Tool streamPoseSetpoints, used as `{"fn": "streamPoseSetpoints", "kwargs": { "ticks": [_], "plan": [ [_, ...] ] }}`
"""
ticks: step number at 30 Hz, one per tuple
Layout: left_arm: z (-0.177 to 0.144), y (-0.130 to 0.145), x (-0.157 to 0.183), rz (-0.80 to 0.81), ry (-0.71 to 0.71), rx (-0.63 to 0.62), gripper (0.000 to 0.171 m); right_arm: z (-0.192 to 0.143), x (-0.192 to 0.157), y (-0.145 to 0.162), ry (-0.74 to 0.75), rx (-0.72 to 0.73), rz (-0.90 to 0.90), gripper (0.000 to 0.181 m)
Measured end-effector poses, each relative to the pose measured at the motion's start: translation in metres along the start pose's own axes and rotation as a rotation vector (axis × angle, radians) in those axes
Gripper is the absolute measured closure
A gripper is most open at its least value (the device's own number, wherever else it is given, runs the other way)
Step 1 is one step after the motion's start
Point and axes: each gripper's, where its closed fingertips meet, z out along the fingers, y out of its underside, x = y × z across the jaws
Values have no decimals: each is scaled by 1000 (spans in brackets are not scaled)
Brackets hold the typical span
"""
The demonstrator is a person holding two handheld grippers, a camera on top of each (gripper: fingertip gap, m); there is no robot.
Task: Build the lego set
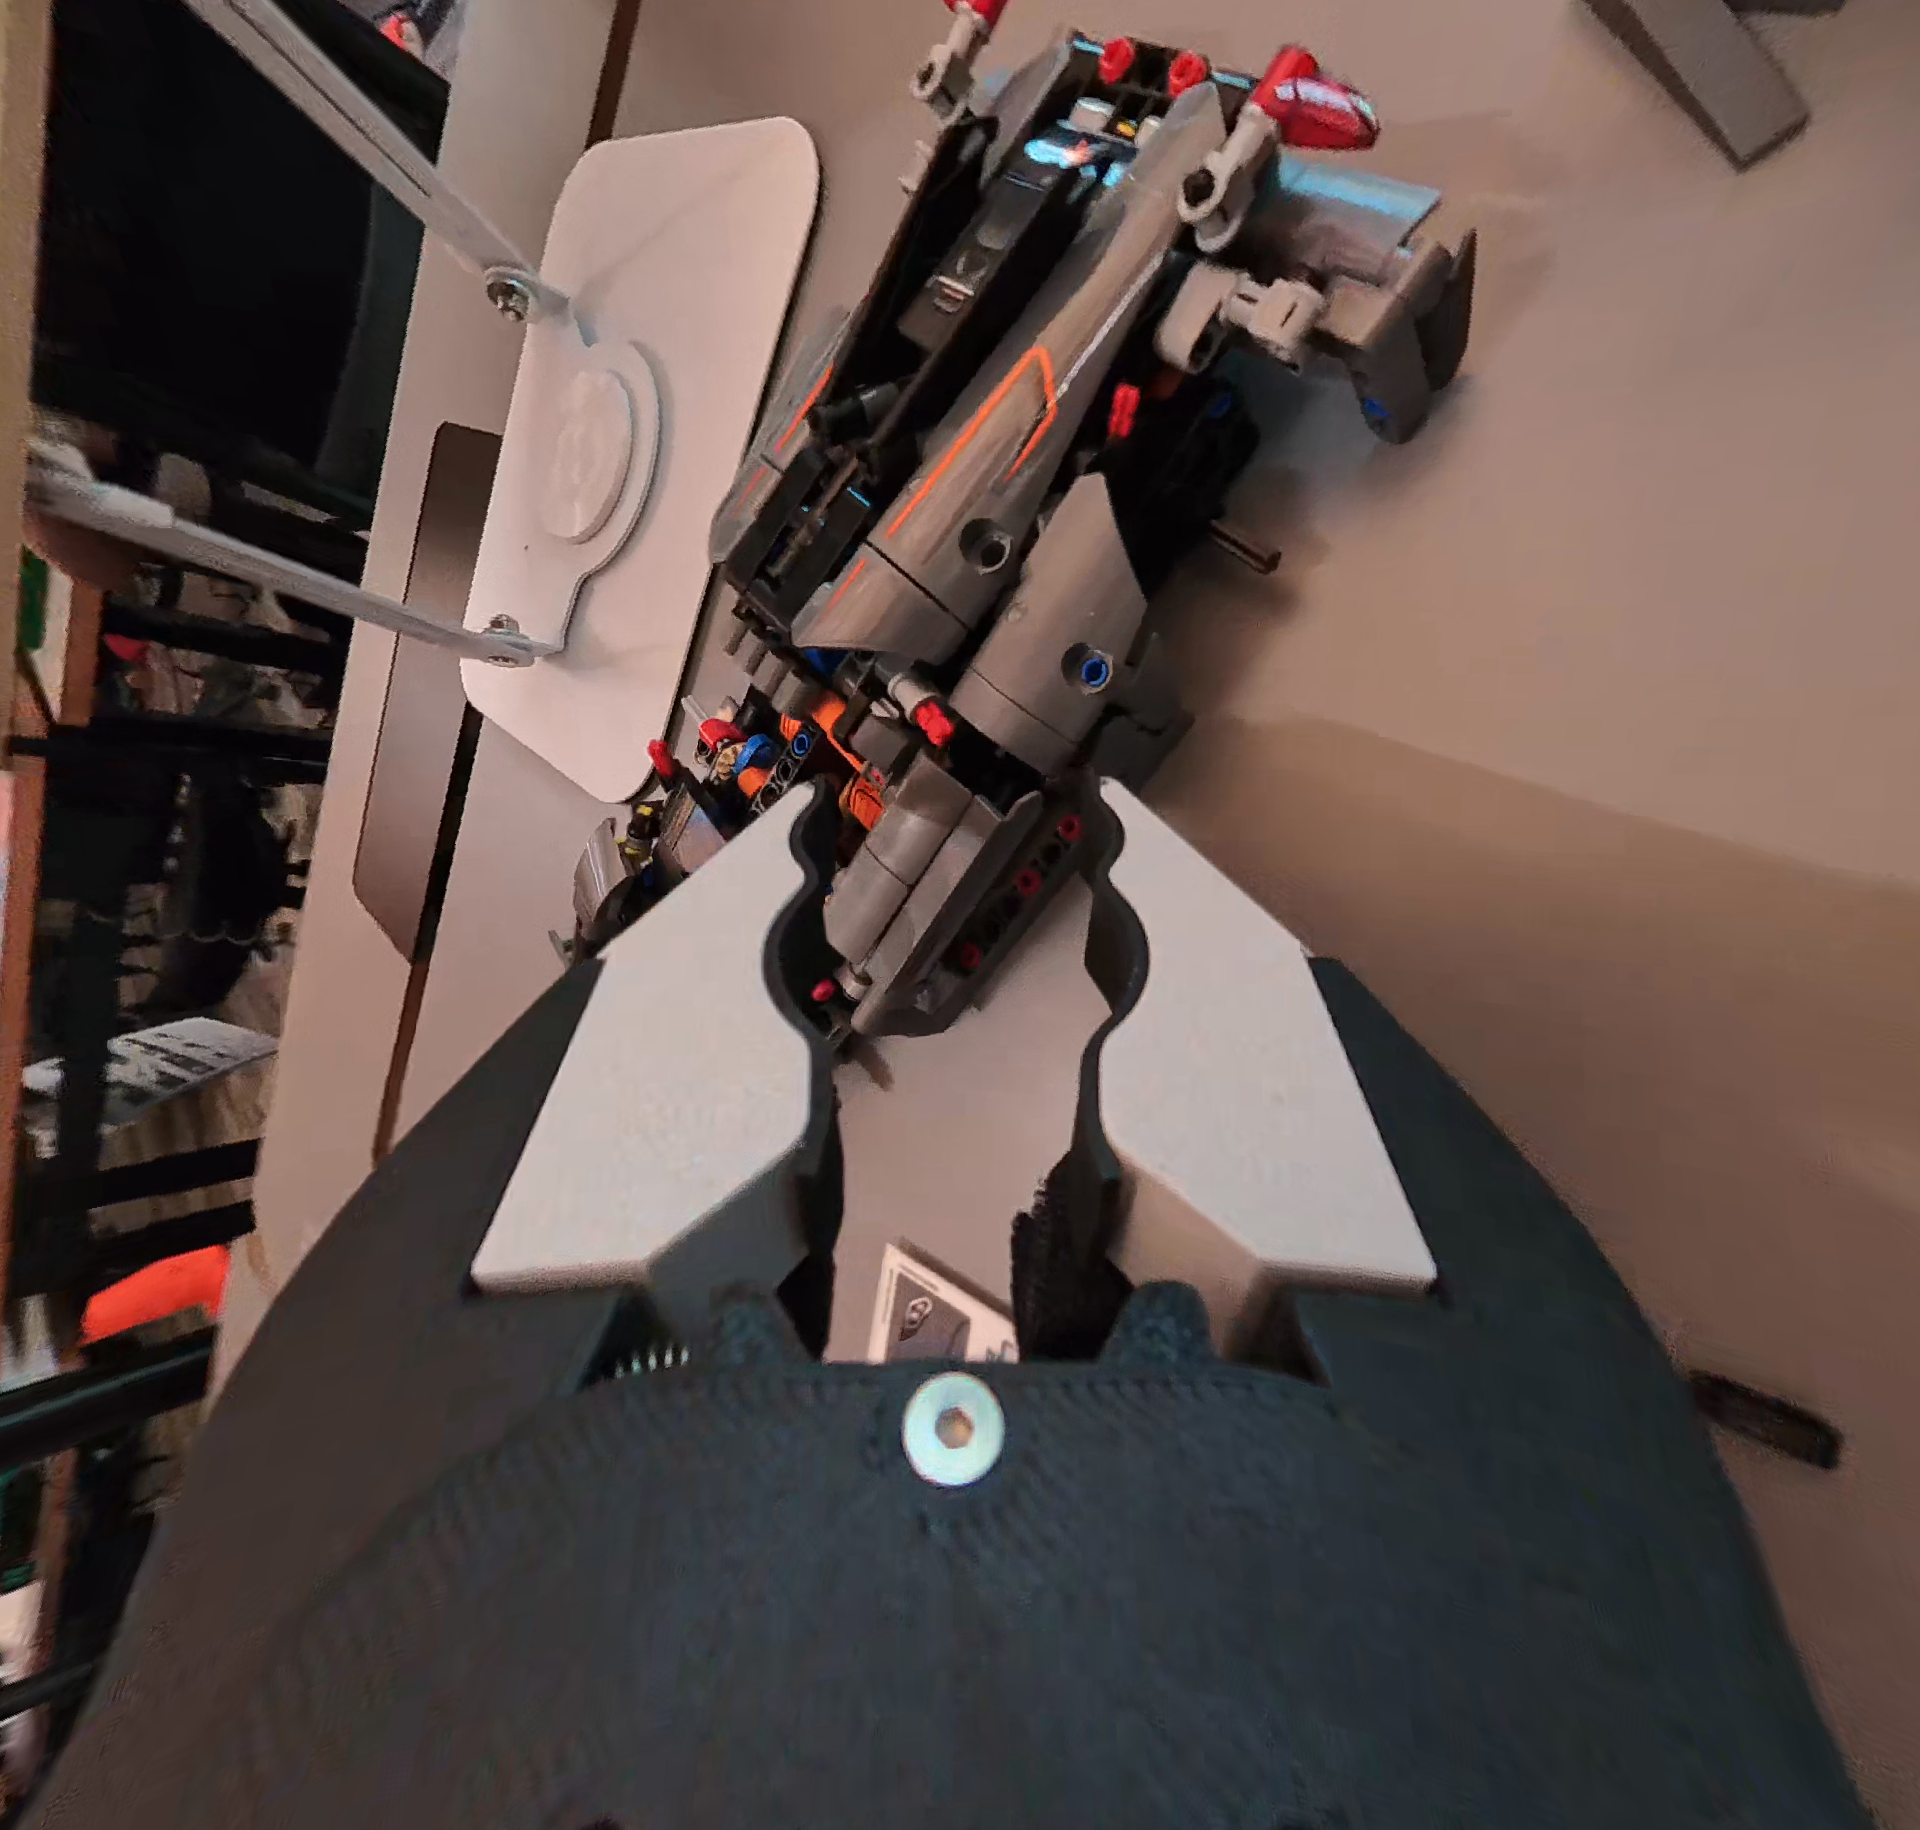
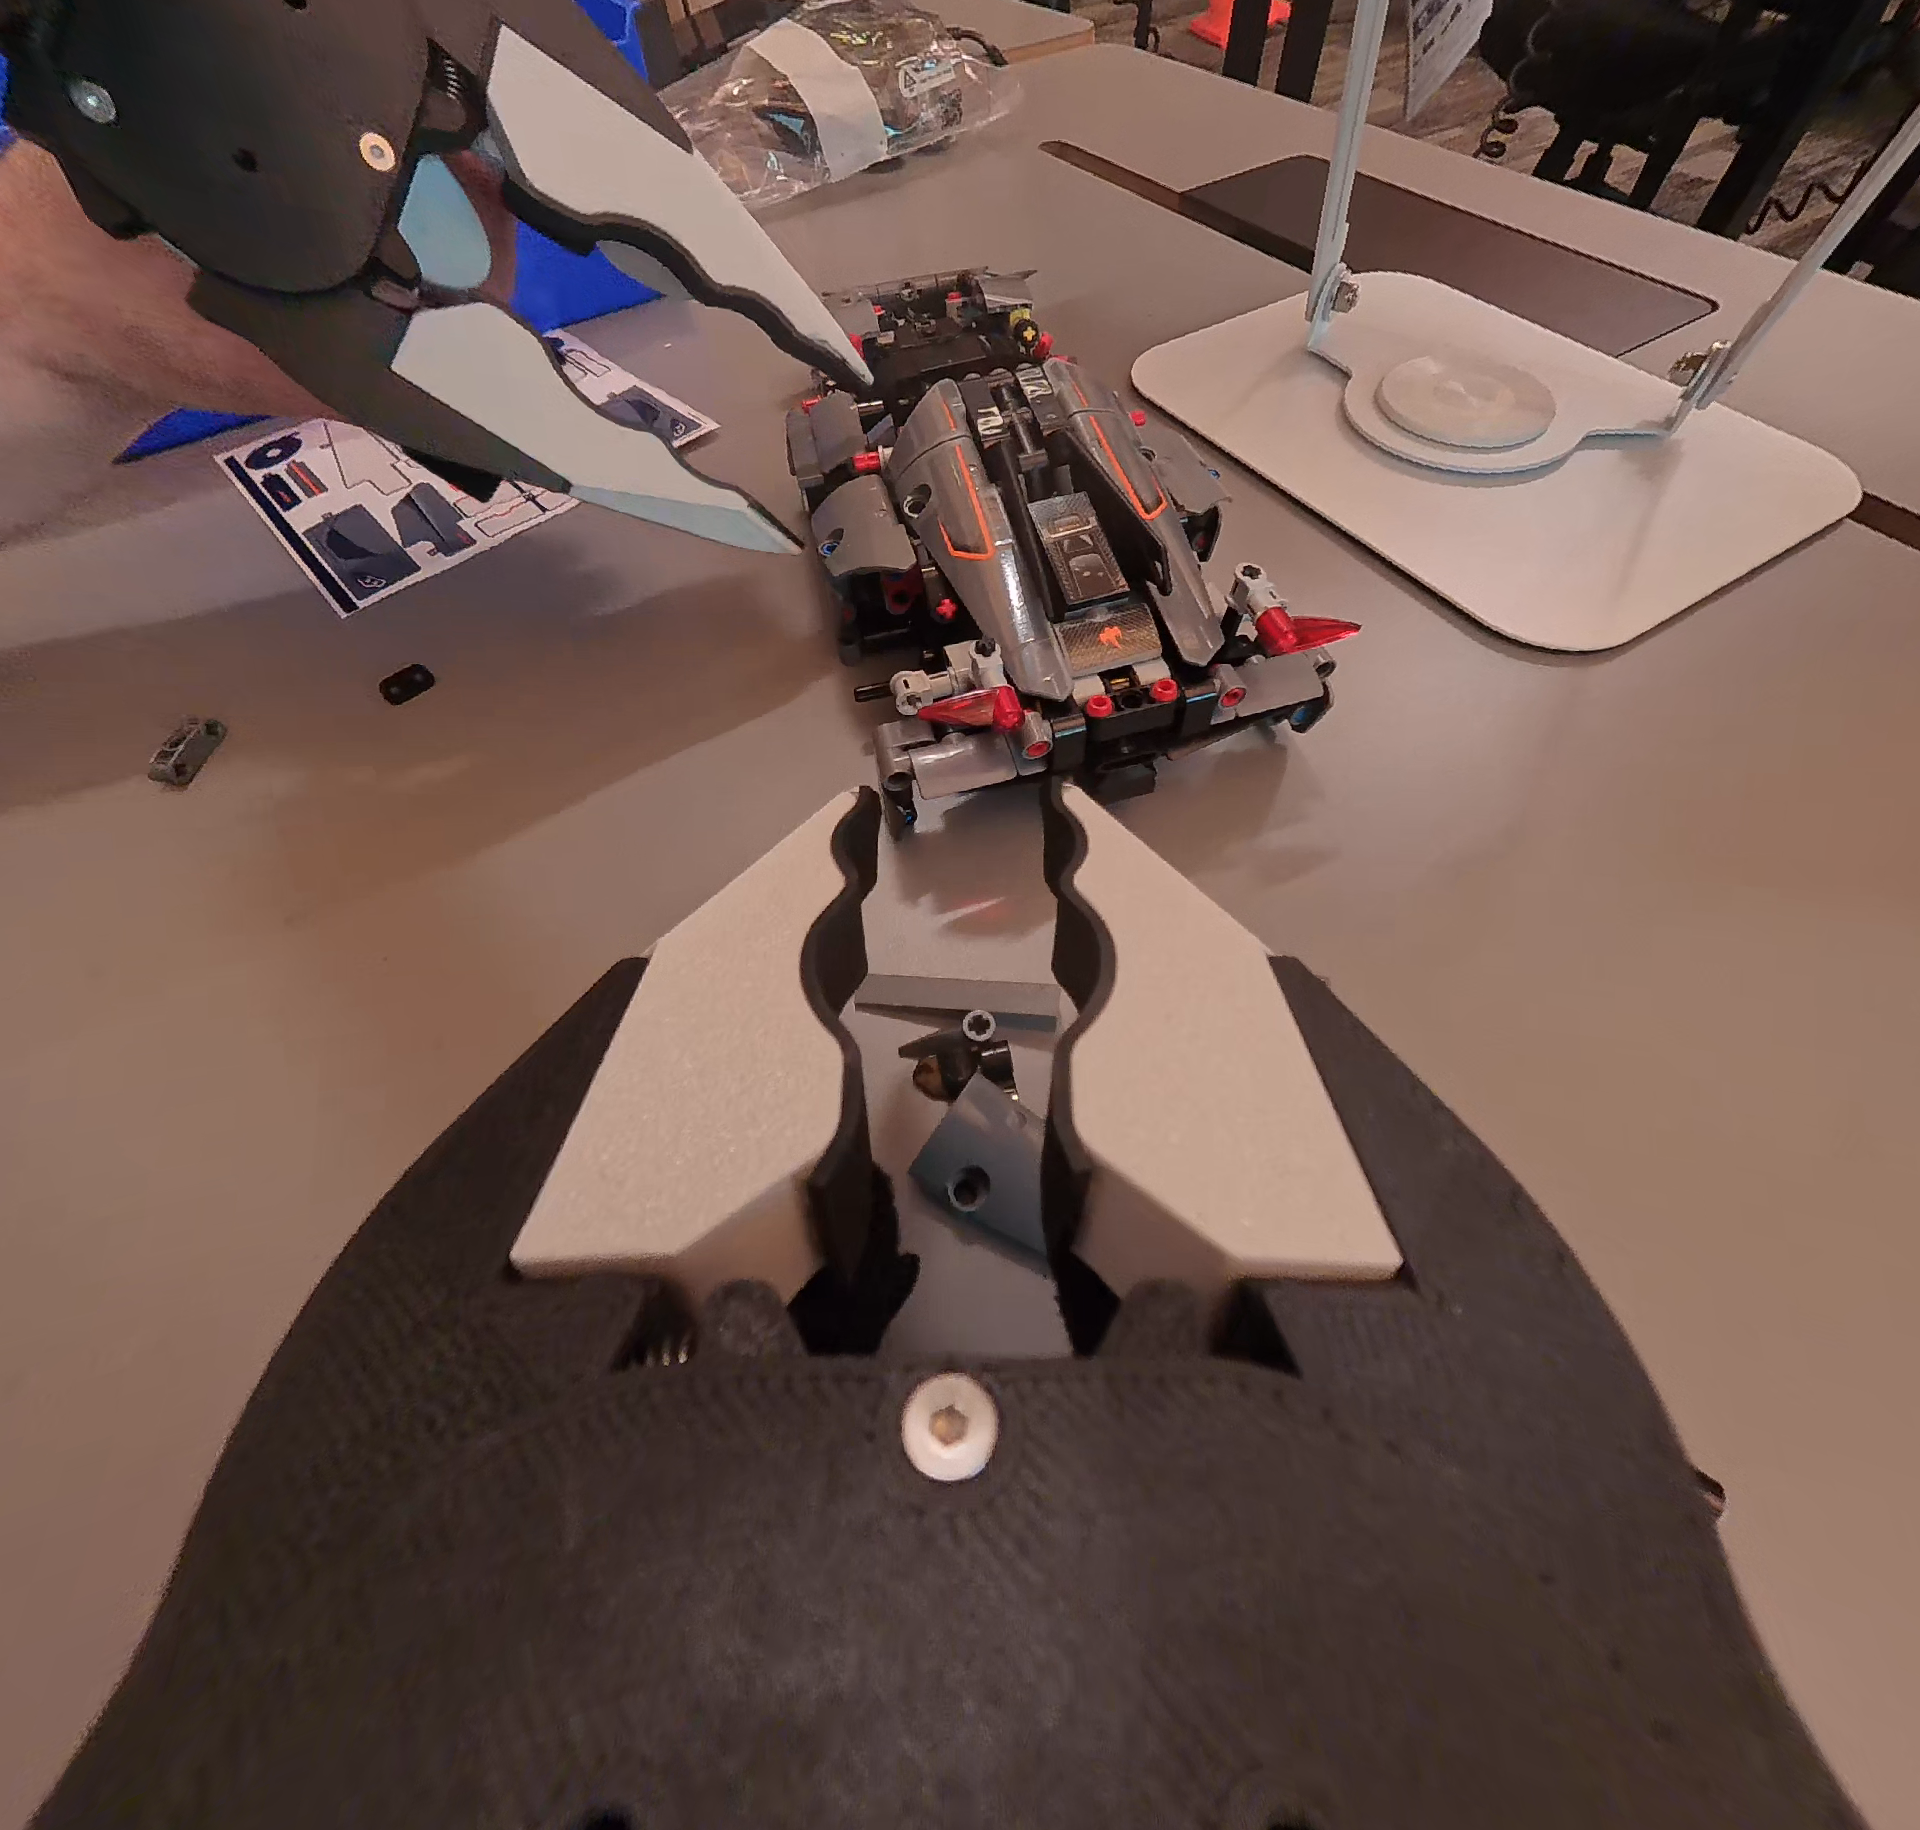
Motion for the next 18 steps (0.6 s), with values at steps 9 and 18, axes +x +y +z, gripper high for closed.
{"fn": "streamPoseSetpoints", "kwargs": {
  "ticks": [9, 18],
  "plan": [
    [12, 11, 2, 57, -55, -62, 138, 0, 1, 1, 2, -4, 2, 152],
    [12, 14, 5, 122, -75, -94, 138, 0, 2, 0, 4, 1, 3, 152]
  ]
}}
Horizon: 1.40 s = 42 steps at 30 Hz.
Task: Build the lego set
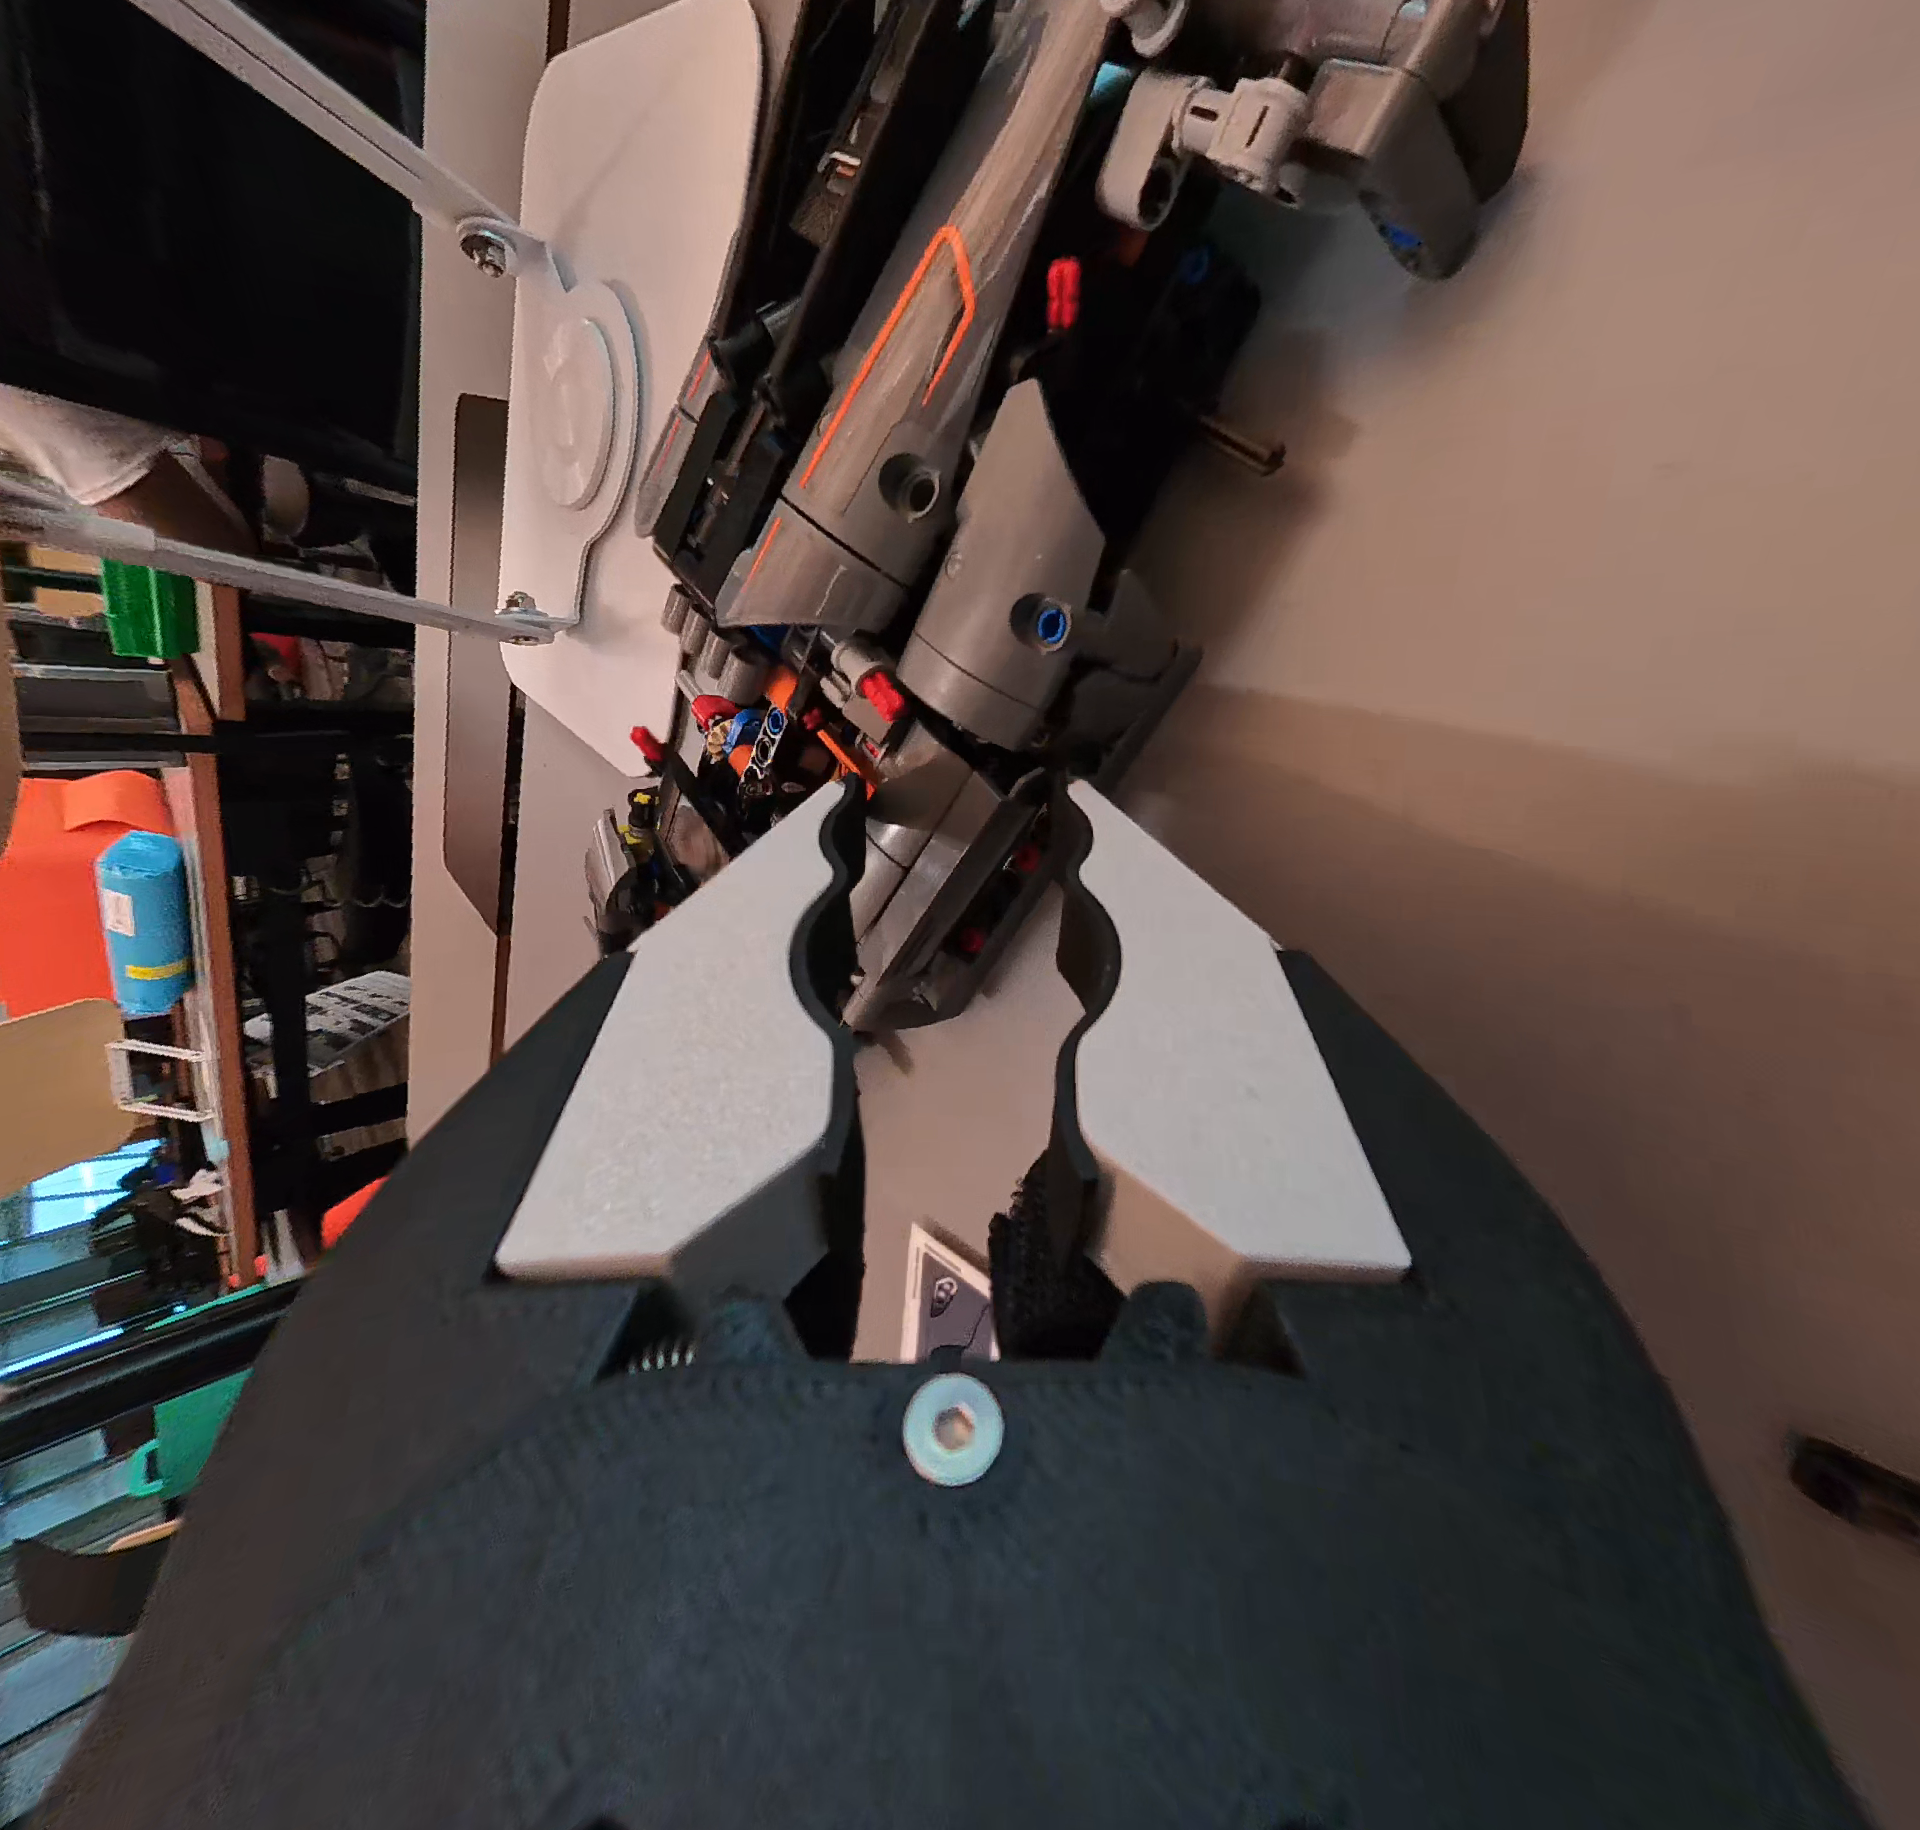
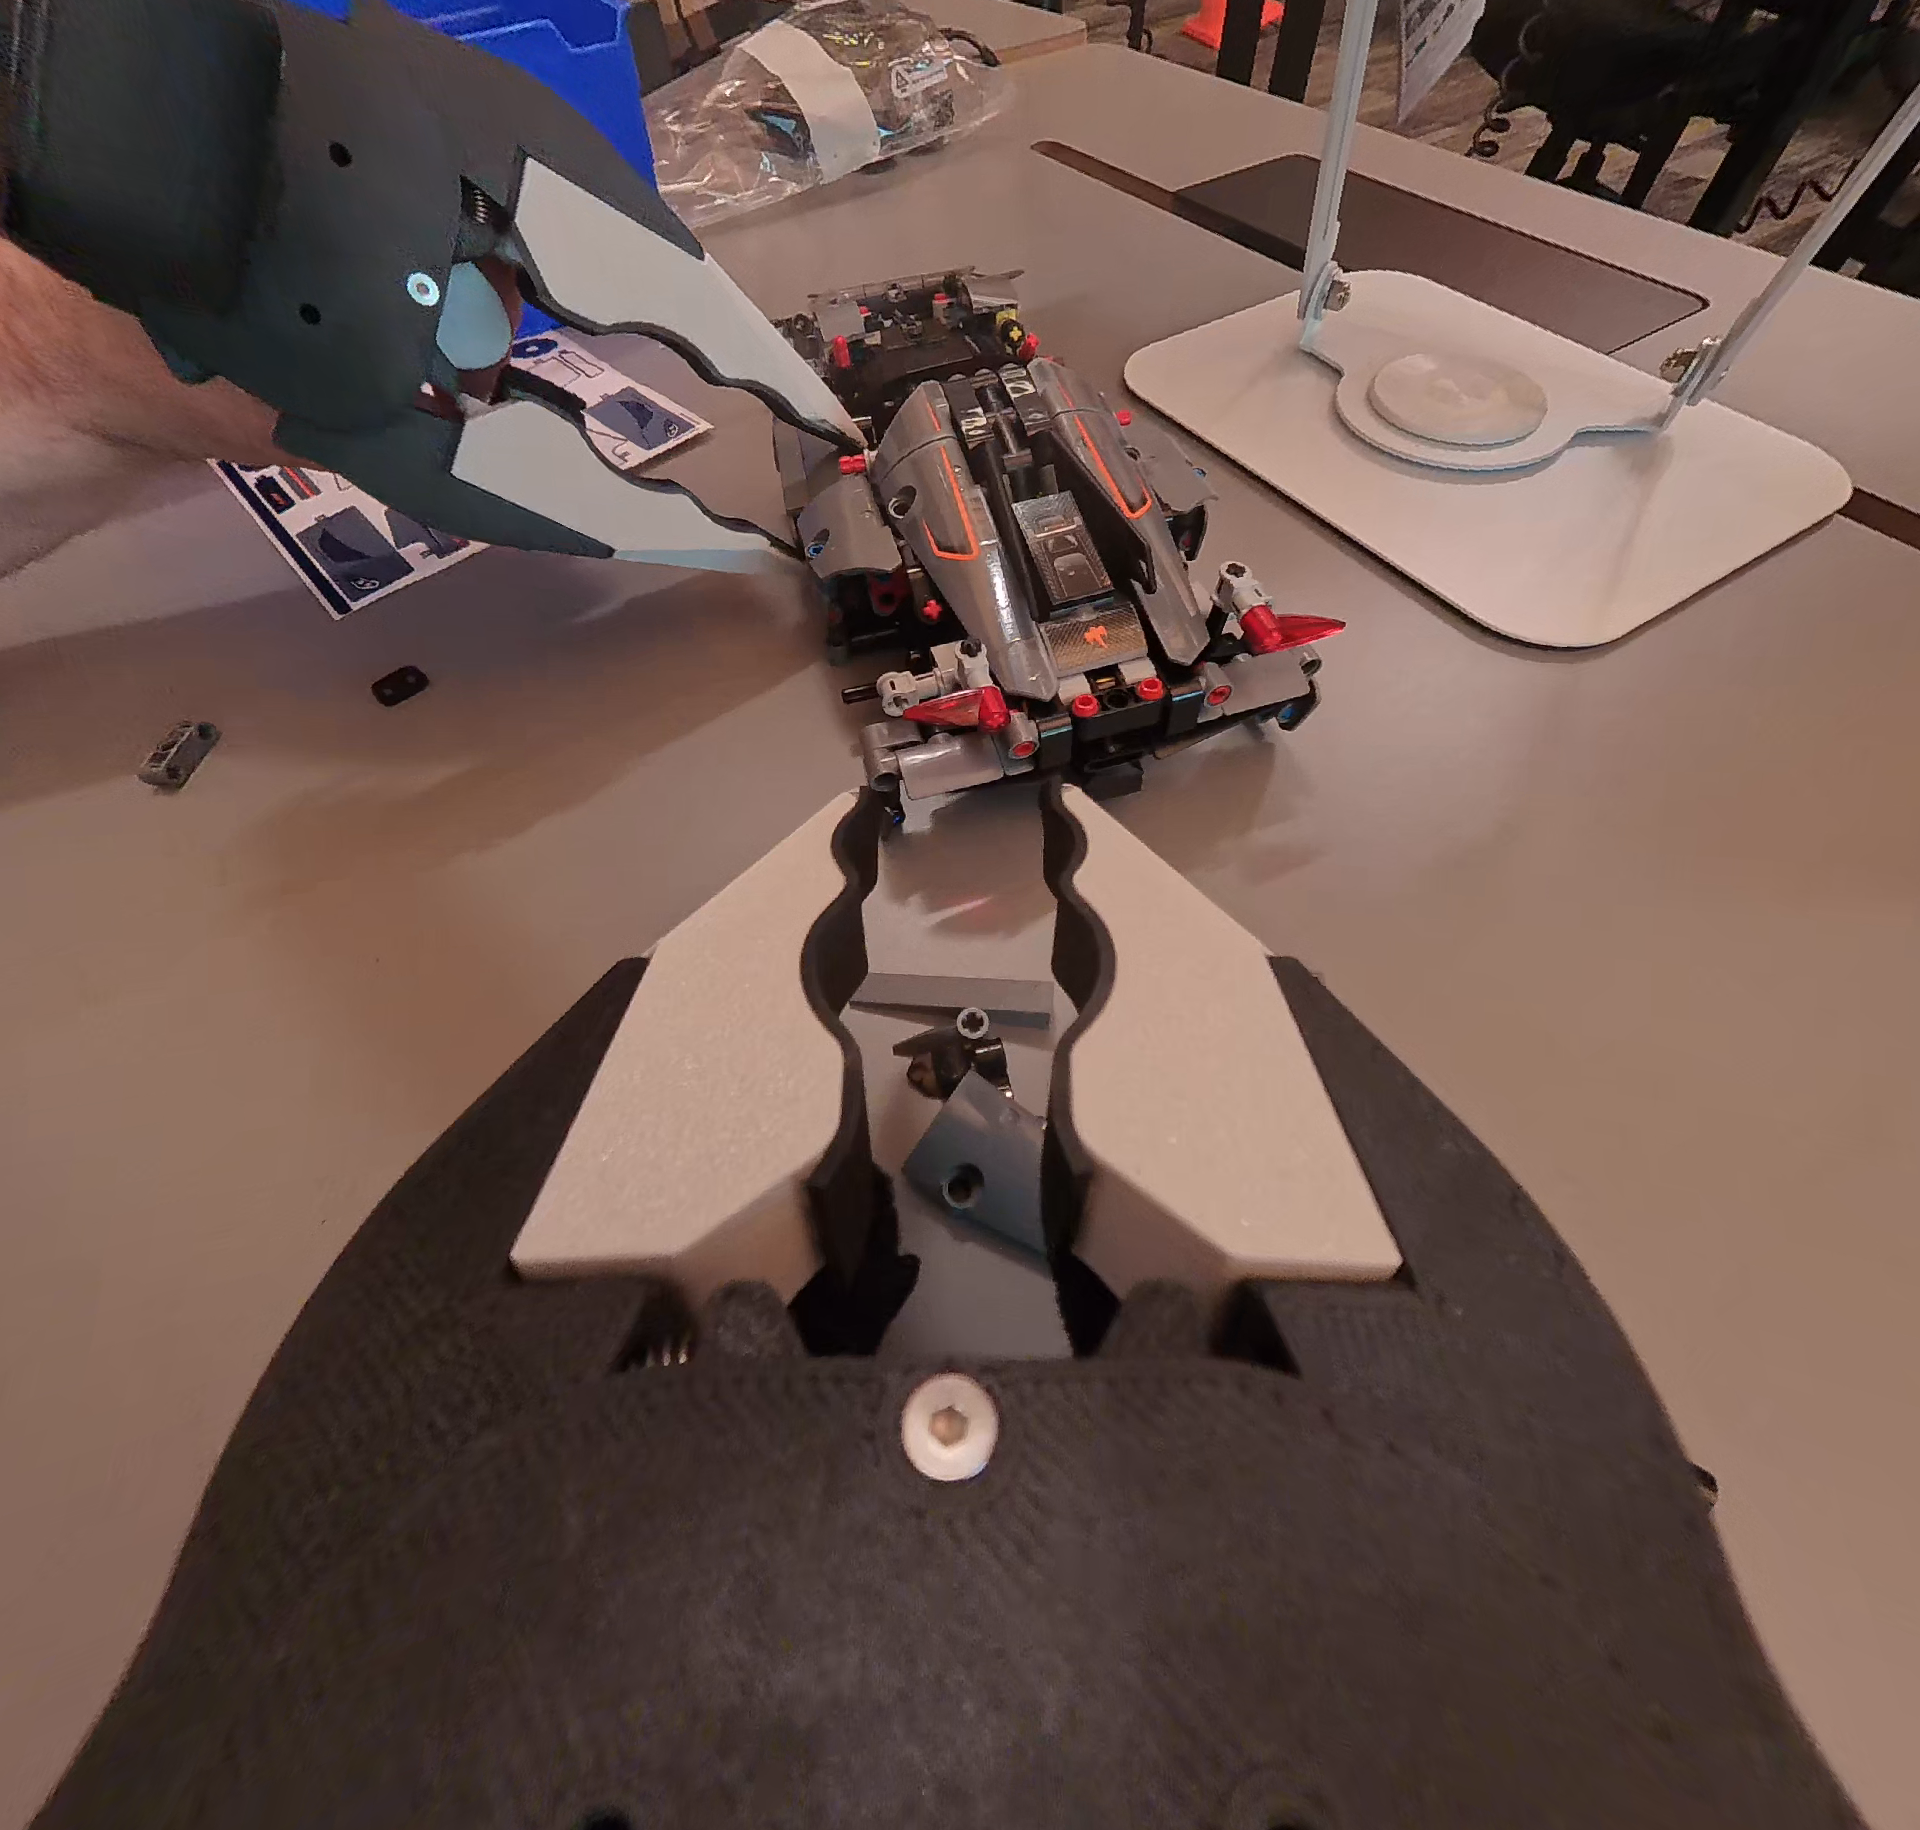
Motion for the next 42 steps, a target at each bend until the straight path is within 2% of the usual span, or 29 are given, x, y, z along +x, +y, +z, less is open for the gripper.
{"fn": "streamPoseSetpoints", "kwargs": {
  "ticks": [6, 12, 16, 20, 23, 26, 33, 36, 42],
  "plan": [
    [1, 0, 0, 7, -9, -23, 139, 0, -1, -1, 1, 0, -6, 152],
    [-14, 3, -1, -42, 12, 16, 123, -2, 0, -4, 2, 20, -5, 151],
    [-34, 16, -13, -115, 18, 44, 116, -1, -2, -3, 0, 16, -10, 151],
    [-44, 40, -33, -197, -1, 0, 114, -3, -1, -5, 4, 24, -9, 151],
    [-38, 65, -43, -296, 34, -99, 107, -5, 0, -6, 11, 34, -9, 151],
    [-29, 78, -49, -374, 81, -140, 102, -5, 1, -5, 13, 31, -5, 151],
    [4, 109, -40, -452, 211, -250, 94, -3, 1, -1, 12, 19, -8, 151],
    [11, 106, -38, -481, 237, -220, 97, -1, 0, 0, 9, 13, -12, 151],
    [8, 103, -35, -482, 223, -237, 102, -2, 2, 1, 17, 12, -8, 151]
  ]
}}
